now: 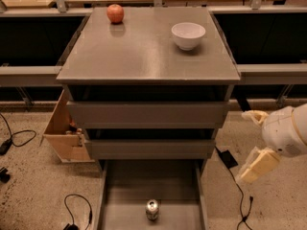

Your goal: Pick 7up can from bottom drawer and place on counter

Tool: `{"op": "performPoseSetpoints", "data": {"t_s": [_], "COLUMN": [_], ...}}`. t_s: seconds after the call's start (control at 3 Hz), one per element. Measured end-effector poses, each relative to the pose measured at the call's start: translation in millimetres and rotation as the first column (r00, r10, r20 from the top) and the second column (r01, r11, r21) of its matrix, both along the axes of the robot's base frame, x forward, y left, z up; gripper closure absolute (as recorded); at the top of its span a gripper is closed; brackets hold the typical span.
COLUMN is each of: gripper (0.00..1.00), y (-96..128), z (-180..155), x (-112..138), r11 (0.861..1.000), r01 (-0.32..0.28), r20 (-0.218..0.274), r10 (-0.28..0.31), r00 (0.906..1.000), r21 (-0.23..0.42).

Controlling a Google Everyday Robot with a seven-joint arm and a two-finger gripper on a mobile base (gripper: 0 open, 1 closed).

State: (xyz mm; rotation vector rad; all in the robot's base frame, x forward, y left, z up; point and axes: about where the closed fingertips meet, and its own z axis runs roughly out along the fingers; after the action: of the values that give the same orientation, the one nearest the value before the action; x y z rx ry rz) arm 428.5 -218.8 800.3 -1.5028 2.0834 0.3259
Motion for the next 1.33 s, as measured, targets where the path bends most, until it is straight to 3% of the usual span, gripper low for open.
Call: {"op": "performPoseSetpoints", "data": {"t_s": [0.33,0.67,1.0,1.33], "gripper": [0.00,0.00,0.00,0.00], "y": [1.7,0.0,0.0,7.0], "z": [-66.3,-98.0,-98.0,-133.0], "x": [26.4,52.0,52.0,58.4], "r11": [0.980,0.959,0.959,0.941], "r01": [0.034,0.052,0.052,0.035], "r20": [0.120,0.199,0.199,0.180], "r10": [-0.059,-0.111,-0.111,-0.100], "r00": [0.9910,0.9737,0.9737,0.9785], "r21": [0.195,0.280,0.280,0.336]}}
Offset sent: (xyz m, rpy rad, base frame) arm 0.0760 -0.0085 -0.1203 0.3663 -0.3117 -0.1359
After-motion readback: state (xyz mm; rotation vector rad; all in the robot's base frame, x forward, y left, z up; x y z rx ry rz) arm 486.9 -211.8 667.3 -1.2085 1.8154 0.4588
